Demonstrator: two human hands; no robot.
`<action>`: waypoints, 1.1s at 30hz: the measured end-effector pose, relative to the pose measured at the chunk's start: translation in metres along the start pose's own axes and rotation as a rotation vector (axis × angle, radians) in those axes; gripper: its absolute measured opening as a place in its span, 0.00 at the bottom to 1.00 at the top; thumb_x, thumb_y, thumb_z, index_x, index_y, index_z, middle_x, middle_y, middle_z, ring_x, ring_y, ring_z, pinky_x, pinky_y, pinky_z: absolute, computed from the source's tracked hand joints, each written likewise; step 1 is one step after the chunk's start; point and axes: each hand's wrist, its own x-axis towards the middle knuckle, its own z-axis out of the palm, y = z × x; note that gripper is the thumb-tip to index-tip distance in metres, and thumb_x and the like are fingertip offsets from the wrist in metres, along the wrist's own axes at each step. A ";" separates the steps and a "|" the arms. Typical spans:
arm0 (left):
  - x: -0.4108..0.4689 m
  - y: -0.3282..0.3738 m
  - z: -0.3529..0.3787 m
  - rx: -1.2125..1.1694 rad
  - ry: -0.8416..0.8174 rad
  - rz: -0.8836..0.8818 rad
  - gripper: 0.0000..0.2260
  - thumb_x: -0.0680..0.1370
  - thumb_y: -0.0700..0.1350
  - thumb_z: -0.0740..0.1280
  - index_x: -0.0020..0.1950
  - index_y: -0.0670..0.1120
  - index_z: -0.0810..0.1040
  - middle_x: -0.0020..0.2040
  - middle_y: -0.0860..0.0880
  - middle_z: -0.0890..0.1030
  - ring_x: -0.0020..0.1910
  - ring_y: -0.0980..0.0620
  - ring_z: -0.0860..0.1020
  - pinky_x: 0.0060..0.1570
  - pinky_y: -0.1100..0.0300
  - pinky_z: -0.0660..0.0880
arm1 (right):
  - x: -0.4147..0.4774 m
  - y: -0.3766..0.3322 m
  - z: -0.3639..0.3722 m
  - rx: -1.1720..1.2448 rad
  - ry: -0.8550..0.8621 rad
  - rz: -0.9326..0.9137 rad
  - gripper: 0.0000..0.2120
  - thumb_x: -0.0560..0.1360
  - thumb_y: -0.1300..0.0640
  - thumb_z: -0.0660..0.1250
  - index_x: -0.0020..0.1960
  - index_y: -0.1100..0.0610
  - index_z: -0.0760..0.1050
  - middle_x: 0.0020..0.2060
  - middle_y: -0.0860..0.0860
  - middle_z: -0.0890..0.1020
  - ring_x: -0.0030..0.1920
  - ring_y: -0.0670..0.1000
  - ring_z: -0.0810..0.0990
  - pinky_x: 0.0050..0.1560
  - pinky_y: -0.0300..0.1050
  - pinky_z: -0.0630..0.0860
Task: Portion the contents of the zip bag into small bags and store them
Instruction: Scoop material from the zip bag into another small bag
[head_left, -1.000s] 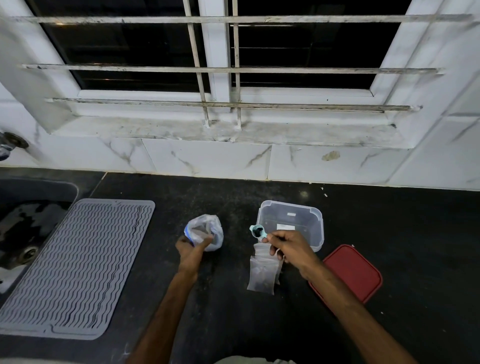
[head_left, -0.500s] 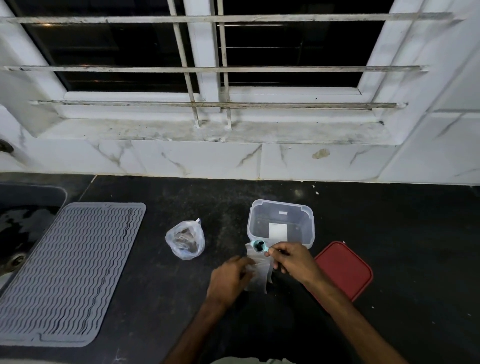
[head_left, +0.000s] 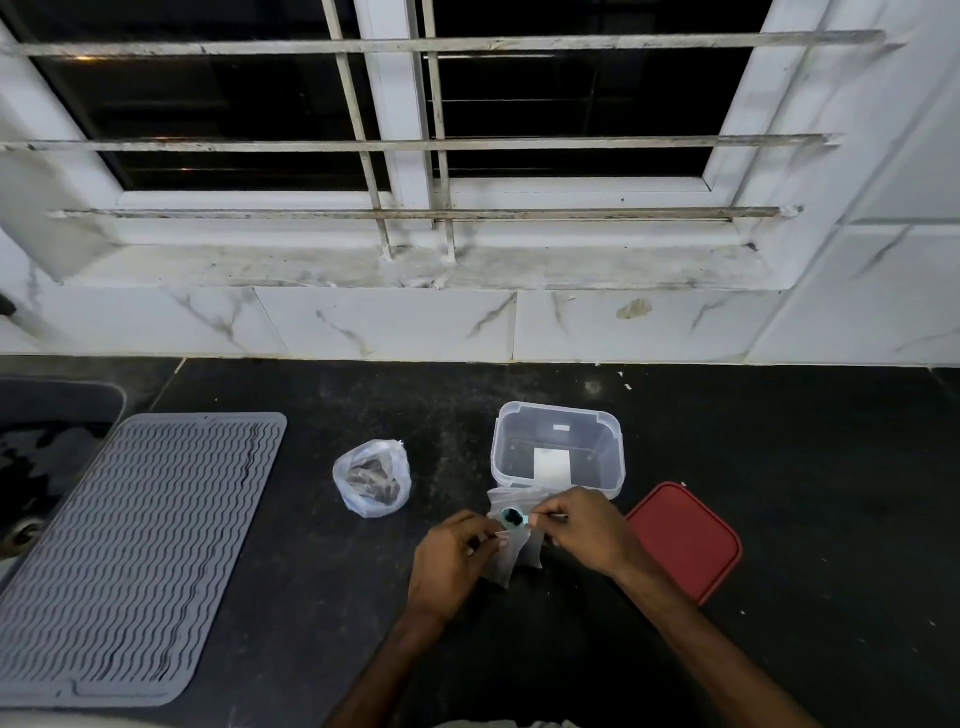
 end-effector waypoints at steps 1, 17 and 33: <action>0.000 0.000 0.001 -0.034 0.010 -0.001 0.05 0.74 0.47 0.73 0.48 0.56 0.84 0.48 0.61 0.82 0.46 0.62 0.80 0.46 0.63 0.78 | -0.001 -0.001 0.001 -0.052 0.018 -0.014 0.07 0.76 0.48 0.69 0.48 0.47 0.85 0.37 0.35 0.84 0.36 0.36 0.79 0.45 0.41 0.78; -0.001 0.005 0.001 -0.199 0.085 -0.091 0.12 0.72 0.46 0.75 0.42 0.66 0.82 0.44 0.63 0.84 0.45 0.63 0.82 0.50 0.56 0.80 | -0.003 0.009 0.012 0.142 0.168 -0.009 0.08 0.71 0.54 0.75 0.47 0.42 0.85 0.44 0.33 0.84 0.47 0.35 0.81 0.51 0.42 0.80; -0.004 0.008 0.001 -0.285 0.058 -0.110 0.06 0.74 0.46 0.74 0.47 0.57 0.85 0.44 0.61 0.85 0.45 0.62 0.83 0.51 0.54 0.81 | -0.003 0.011 0.011 0.406 0.177 -0.005 0.09 0.72 0.60 0.75 0.46 0.47 0.86 0.44 0.39 0.86 0.44 0.41 0.84 0.45 0.40 0.82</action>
